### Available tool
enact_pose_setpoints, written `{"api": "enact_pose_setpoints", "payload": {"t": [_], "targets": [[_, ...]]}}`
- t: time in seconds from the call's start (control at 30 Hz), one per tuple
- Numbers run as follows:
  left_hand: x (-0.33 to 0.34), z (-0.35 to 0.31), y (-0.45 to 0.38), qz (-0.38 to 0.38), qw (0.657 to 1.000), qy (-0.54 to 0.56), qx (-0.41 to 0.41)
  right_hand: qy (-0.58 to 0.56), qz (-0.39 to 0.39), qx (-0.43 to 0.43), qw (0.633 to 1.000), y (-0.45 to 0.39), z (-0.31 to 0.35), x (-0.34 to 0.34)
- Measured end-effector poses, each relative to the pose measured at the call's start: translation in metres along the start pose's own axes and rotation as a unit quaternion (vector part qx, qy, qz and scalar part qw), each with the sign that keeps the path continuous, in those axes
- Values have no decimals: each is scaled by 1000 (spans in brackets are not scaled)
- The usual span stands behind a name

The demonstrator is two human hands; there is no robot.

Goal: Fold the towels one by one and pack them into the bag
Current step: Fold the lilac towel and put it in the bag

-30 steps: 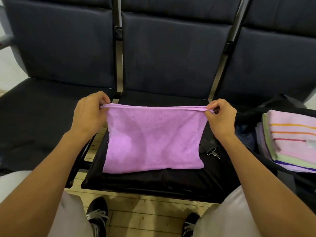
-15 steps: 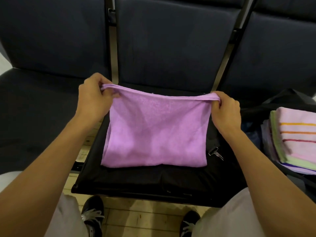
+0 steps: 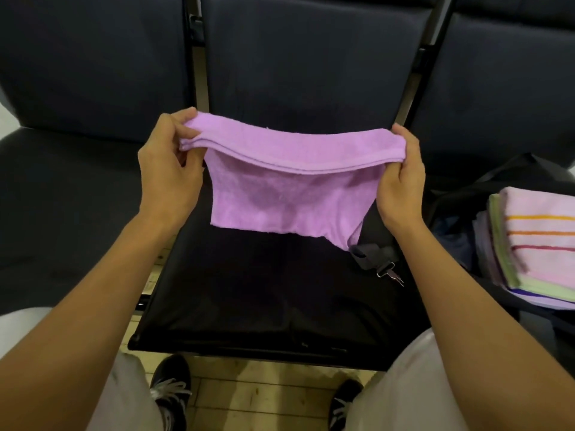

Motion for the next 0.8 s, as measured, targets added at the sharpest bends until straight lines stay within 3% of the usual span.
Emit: {"api": "enact_pose_setpoints", "payload": {"t": [0.2,0.37,0.57,0.7,0.8], "targets": [[-11,-11,3,-77,996,-8,-33,-12,-40,-20,999,8,5,-1],[-20,-24,4,-118,993,5,5,-30,-82,-62,994,17,29,-2],[-36,-36,11,-172,985,-3,27,-16,-141,-53,988,27,57,-11],[-47,-37,21,-182,983,-35,-19,-11,-115,13,993,34,59,-11],[-51,-37,20,-161,985,-31,-55,-70,-78,94,990,34,55,-11]]}}
Point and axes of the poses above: each hand's wrist, its own y-axis away from the middle knuckle, its own x-axis out of the palm, z = x × y, the point moved 1 cm from there along -y, towards the middle knuckle, and after that the axes turned 1 degree about z, right-handed, at the moved point
